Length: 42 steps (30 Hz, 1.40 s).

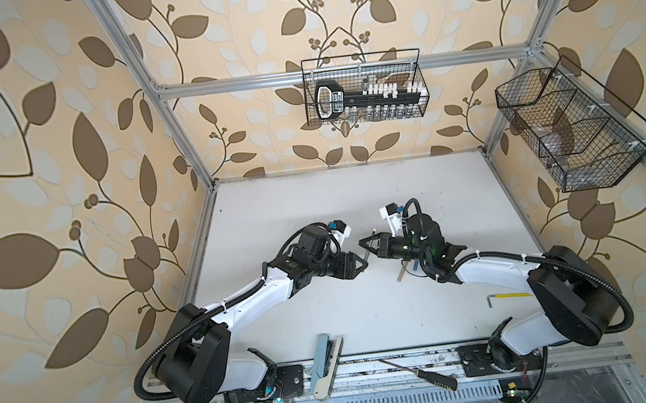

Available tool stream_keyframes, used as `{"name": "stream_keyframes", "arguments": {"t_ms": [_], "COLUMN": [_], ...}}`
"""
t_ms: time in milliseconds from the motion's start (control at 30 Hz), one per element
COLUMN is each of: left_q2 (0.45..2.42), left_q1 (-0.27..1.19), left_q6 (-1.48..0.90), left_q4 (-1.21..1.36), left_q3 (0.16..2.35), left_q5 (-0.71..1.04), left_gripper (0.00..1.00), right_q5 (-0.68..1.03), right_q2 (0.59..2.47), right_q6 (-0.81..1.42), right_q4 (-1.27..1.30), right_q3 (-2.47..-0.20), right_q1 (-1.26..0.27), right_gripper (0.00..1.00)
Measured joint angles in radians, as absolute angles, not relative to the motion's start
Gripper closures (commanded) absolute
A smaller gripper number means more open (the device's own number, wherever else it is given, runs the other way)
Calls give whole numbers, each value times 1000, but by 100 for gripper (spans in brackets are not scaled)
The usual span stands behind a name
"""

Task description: Insert the pens into the pen caps

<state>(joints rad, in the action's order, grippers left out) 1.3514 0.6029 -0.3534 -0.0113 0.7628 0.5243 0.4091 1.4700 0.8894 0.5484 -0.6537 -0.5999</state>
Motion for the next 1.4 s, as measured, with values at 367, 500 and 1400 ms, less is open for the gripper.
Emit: {"name": "stream_keyframes", "arguments": {"t_ms": [367,500,1400], "left_q2": [1376,1391,1005], "left_q1": [603,603,555], "left_q6": [-396,-395,-421], "left_q4": [78,78,-431], "left_q3": [762,762,746], "left_q5": [605,611,165], "left_gripper": [59,68,99], "right_q5": [420,420,114], "right_q2": [1470,1470,1748], "right_q6": [890,890,596], "right_q4": [577,587,89], "right_q3": [-654,-654,-1253], "right_q1": [-608,-609,-643], "right_gripper": [100,100,42]}}
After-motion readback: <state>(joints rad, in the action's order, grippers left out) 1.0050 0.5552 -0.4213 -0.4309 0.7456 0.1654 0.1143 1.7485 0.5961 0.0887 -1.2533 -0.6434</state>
